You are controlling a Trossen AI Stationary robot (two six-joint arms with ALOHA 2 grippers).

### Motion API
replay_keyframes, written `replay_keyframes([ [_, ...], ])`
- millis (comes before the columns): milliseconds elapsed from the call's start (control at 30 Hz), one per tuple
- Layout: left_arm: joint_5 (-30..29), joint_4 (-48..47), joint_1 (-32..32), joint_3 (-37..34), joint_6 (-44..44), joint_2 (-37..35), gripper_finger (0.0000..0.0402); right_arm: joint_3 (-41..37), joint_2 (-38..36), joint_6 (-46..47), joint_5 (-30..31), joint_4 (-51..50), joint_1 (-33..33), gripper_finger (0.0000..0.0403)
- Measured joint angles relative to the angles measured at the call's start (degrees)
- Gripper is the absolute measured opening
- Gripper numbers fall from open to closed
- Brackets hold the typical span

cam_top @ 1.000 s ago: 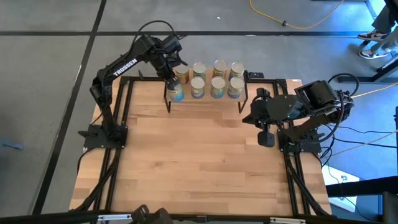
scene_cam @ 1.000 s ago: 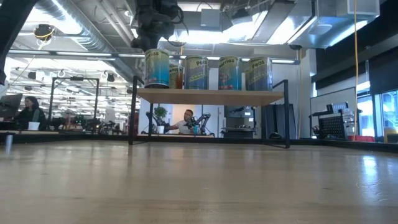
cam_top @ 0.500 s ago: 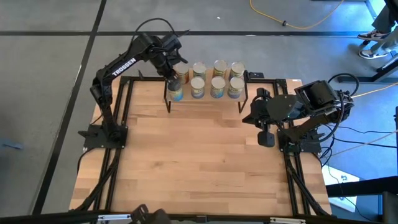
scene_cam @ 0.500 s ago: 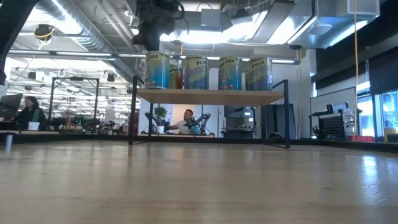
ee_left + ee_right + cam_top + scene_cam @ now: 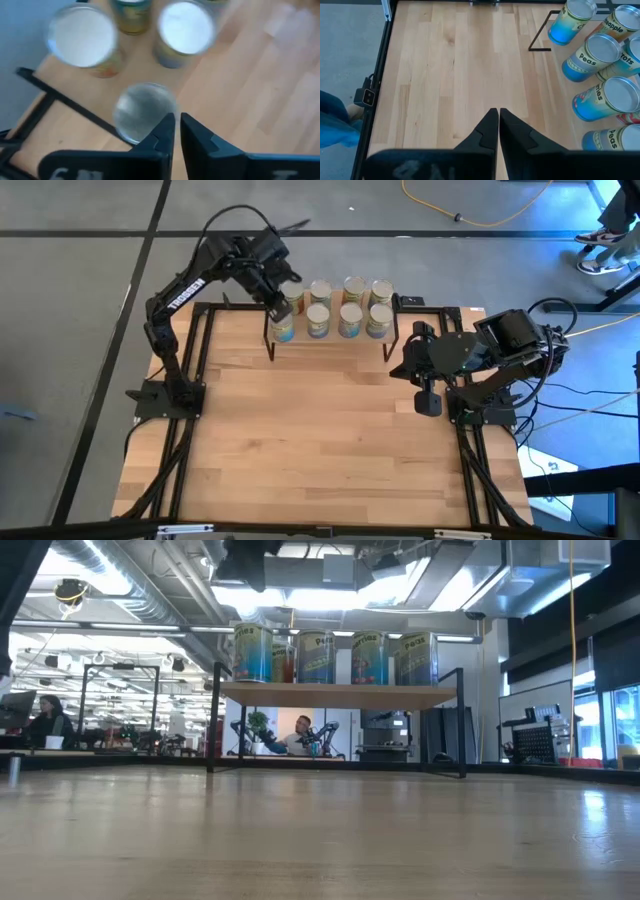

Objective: Pick and place cans onto a shelf
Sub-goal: Put the canned cherries on the shelf

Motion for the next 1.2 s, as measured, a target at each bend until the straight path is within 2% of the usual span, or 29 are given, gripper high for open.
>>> replay_keyframes([
  [100,-2.05,0.02,-3.38,0.01,-0.81,0.02,0.0005,0.0,0.0,0.0,0.01,0.0,0.01,0.0019],
  [233,-6.94,0.05,-7.55,-1.23,-3.86,0.02,0.0001,0.01,0.0,-0.02,0.0,-0.1,0.01,0.0019],
  [300,-7.6,0.28,-9.51,-2.84,-5.19,-0.44,0.0001,0.02,0.0,-0.05,0.0,-0.3,0.0,0.0019],
  [400,-7.29,0.15,-12.31,-6.79,-7.69,-2.71,0.0001,0.0,0.0,-0.07,0.0,-0.81,0.0,0.0019],
  [533,-9.77,0.02,-13.95,-17.11,-10.05,-7.34,0.0001,0.02,0.0,-0.12,0.0,-1.66,0.0,0.0019],
  [700,-13.02,-0.07,-11.71,-25.28,-12.0,-12.87,0.0,0.02,0.0,-0.11,0.0,-2.03,0.02,0.0019],
  [967,-15.16,0.31,-3.44,-26.96,-0.1,-12.08,0.0,0.02,0.0,3.88,0.06,-2.01,0.0,0.0019],
  [1200,-14.71,0.77,0.23,-26.97,5.69,-10.2,0.0,0.02,0.09,7.75,9.29,-2.92,0.0,0.0019],
])
